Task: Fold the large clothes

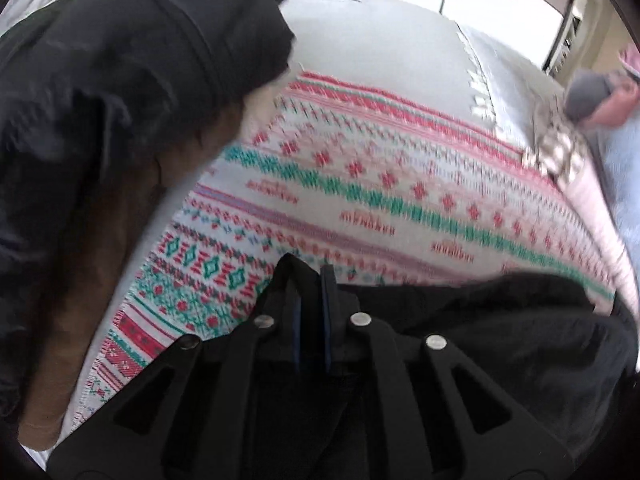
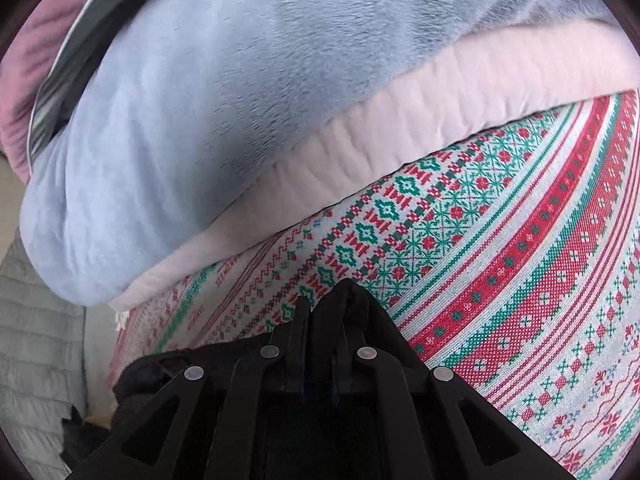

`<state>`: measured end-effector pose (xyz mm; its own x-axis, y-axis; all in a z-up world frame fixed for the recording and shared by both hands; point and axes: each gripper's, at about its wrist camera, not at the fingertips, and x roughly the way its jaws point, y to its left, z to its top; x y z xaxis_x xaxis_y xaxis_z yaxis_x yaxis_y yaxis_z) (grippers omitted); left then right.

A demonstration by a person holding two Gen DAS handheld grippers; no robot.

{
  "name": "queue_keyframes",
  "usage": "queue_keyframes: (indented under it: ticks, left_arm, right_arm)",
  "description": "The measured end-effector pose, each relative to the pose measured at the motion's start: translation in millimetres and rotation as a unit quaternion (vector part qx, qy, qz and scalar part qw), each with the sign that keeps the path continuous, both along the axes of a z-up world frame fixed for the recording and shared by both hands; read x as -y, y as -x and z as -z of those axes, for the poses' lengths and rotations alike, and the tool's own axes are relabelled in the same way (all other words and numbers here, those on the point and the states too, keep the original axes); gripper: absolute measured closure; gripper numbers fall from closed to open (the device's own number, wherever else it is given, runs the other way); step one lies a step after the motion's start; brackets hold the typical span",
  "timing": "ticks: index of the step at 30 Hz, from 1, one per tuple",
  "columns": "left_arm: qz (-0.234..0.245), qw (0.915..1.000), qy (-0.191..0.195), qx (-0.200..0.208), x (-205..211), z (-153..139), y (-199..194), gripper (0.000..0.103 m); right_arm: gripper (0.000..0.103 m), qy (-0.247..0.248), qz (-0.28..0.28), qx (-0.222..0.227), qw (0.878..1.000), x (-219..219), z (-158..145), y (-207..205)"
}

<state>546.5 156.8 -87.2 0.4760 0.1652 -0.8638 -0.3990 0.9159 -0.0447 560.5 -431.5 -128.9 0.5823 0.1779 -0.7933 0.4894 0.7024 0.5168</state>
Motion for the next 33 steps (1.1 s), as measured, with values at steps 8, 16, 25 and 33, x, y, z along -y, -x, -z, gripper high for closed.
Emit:
queue_keyframes:
  ticks: [8, 16, 25, 33]
  left_arm:
    - [-0.006, 0.9956, 0.06, 0.072, -18, -63, 45, 0.058]
    - [0.009, 0.9873, 0.122, 0.102, -23, -97, 106, 0.05]
    - [0.089, 0.9862, 0.12, 0.072, 41, -66, 220, 0.05]
    - [0.068, 0.9914, 0.103, 0.045, 15, -35, 258, 0.049]
  right_arm:
    - [0.063, 0.043, -0.044, 0.073, 0.995, -5, -73, 38]
    - [0.042, 0.042, -0.006, 0.116, 0.992, -1, -121, 117]
    - [0.042, 0.043, -0.124, 0.078, 0.988, -97, -104, 216]
    - [0.042, 0.14, -0.139, 0.041, 0.98, -94, -63, 259]
